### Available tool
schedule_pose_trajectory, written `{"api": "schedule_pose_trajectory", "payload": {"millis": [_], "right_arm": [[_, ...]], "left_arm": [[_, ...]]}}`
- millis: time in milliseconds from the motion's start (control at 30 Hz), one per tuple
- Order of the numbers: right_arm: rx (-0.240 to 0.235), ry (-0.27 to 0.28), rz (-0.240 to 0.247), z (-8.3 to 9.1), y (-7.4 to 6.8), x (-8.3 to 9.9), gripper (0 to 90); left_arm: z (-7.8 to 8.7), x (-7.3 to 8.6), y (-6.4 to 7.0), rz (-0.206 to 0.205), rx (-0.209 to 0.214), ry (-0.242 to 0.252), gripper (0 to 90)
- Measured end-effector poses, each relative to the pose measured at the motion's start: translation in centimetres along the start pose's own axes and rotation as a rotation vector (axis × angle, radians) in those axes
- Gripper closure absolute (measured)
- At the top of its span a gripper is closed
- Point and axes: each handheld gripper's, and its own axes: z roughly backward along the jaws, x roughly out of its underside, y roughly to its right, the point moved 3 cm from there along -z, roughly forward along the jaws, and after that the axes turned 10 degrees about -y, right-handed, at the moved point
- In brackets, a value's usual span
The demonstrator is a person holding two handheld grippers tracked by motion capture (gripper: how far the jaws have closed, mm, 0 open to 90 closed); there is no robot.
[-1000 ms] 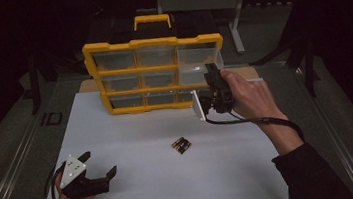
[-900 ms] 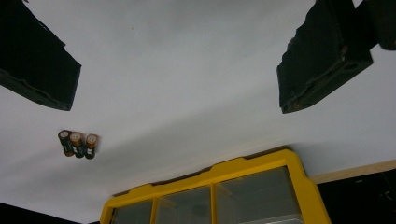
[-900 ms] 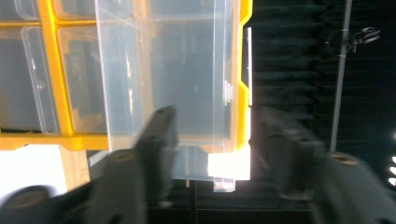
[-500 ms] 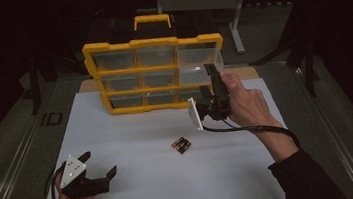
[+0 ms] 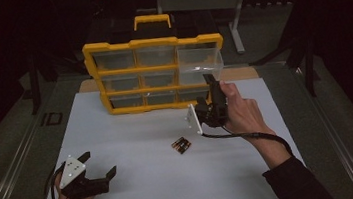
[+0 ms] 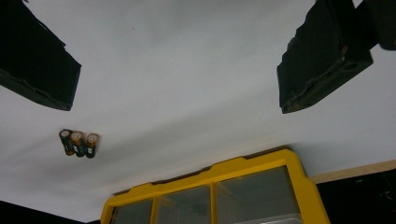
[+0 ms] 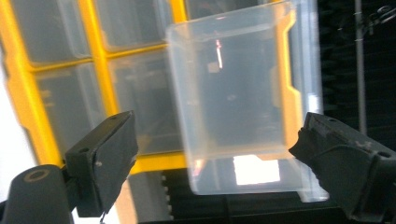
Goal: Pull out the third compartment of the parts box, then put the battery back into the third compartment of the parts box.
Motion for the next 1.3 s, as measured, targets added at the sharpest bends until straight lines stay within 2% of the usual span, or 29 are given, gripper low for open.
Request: {"api": "schedule_pose_trajectory", "payload": {"millis": [167, 400, 433, 567, 667, 900, 967, 1000, 1067, 1300], "right_arm": [[-0.036, -0.001, -0.019, -0.1, -1.2, 0.2, 11.9], [-0.147, 0.013, -0.139, -0.1, -2.8, 0.9, 12.0], [-0.147, 0.013, -0.139, -0.1, -2.8, 0.9, 12.0], [-0.204, 0.013, -0.173, -0.2, -3.5, 1.2, 12.0], [-0.230, 0.011, -0.186, -0.2, -4.0, 1.6, 12.0], [-0.334, 0.026, -0.324, -0.3, -4.2, 2.1, 12.0], [-0.359, 0.033, -0.349, -0.3, -4.2, 2.2, 12.0], [-0.388, 0.040, -0.374, -0.3, -4.2, 2.3, 12.0], [-0.403, 0.049, -0.390, -0.3, -4.2, 2.3, 12.0], [-0.556, 0.108, -0.596, -0.2, -3.8, 3.1, 13.7]], "left_arm": [[0.1, 0.0, 0.0, 0.002, -0.002, 0.001, 0.0], [-0.1, 0.0, 0.0, 0.002, -0.002, -0.006, 0.0], [-0.1, 0.0, 0.0, 0.003, -0.002, -0.006, 0.0], [-0.2, 0.0, 0.1, 0.002, -0.003, -0.008, 0.0], [-0.3, 0.0, 0.0, -0.001, -0.001, -0.012, 0.0], [-0.3, 0.1, 0.1, -0.003, -0.001, -0.014, 0.0], [-0.3, 0.1, 0.1, -0.002, -0.001, -0.013, 0.0], [-0.3, 0.1, 0.1, -0.003, -0.001, -0.013, 0.0], [-0.3, 0.1, 0.1, -0.001, -0.001, -0.011, 0.0], [-0.2, 0.0, 0.0, 0.001, -0.005, -0.009, 0.0]]}}
